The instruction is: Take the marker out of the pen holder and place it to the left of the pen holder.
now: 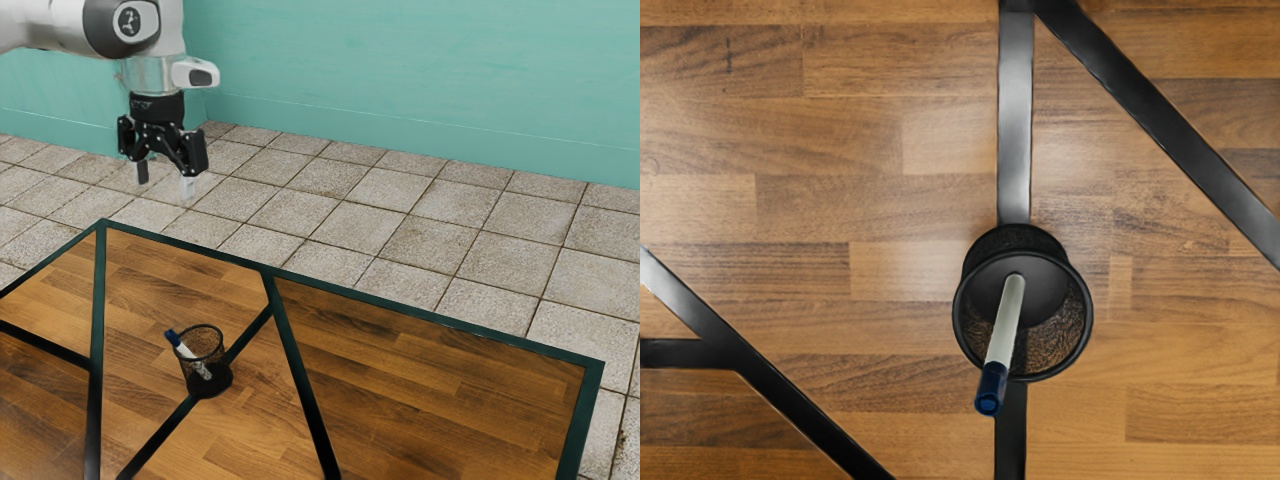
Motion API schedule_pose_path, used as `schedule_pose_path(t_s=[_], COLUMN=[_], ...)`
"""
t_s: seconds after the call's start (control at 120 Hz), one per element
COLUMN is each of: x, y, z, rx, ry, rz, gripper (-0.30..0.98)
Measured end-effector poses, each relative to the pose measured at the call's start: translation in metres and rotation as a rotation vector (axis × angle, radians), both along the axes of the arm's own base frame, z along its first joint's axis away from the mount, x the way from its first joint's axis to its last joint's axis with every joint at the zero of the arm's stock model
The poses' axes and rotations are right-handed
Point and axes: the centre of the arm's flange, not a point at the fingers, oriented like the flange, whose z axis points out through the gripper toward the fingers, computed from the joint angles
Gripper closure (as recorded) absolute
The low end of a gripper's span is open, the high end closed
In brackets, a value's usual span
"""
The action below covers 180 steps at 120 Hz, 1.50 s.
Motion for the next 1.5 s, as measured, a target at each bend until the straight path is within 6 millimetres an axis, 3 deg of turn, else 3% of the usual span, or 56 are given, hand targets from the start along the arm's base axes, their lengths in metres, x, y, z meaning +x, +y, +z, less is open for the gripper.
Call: schedule_pose_path(t_s=[0.225, 0.275, 0.367, 0.433, 0.533, 0.725, 0.8, 0.875, 0.942, 1.05, 1.158, 1.333, 1.5], x=[0.003, -0.009, -0.047, -0.057, -0.057, -0.041, -0.044, -0.057, -0.088, -0.115, -0.118, -0.117, -0.117], y=[0.000, 0.001, -0.002, -0.005, -0.006, -0.005, -0.005, 0.003, 0.008, 0.020, 0.032, 0.034, 0.033], z=[0.022, 0.023, -0.018, -0.050, -0.087, -0.130, -0.154, -0.158, -0.156, -0.178, -0.192, -0.222, -0.231], rx=[0.010, -0.001, -0.048, -0.077, -0.097, -0.121, -0.134, -0.154, -0.173, -0.212, -0.229, -0.229, -0.230], ry=[-0.117, -0.135, -0.130, -0.121, -0.122, -0.128, -0.113, -0.130, -0.161, -0.170, -0.177, -0.156, -0.165], rz=[-0.003, 0.001, 0.013, 0.025, 0.038, 0.062, 0.076, 0.107, 0.128, 0.179, 0.216, 0.227, 0.224], gripper=[0.00, 0.00, 0.00, 0.00, 0.00, 0.00, 0.00, 0.00, 0.00, 0.00, 0.00, 0.00, 0.00])
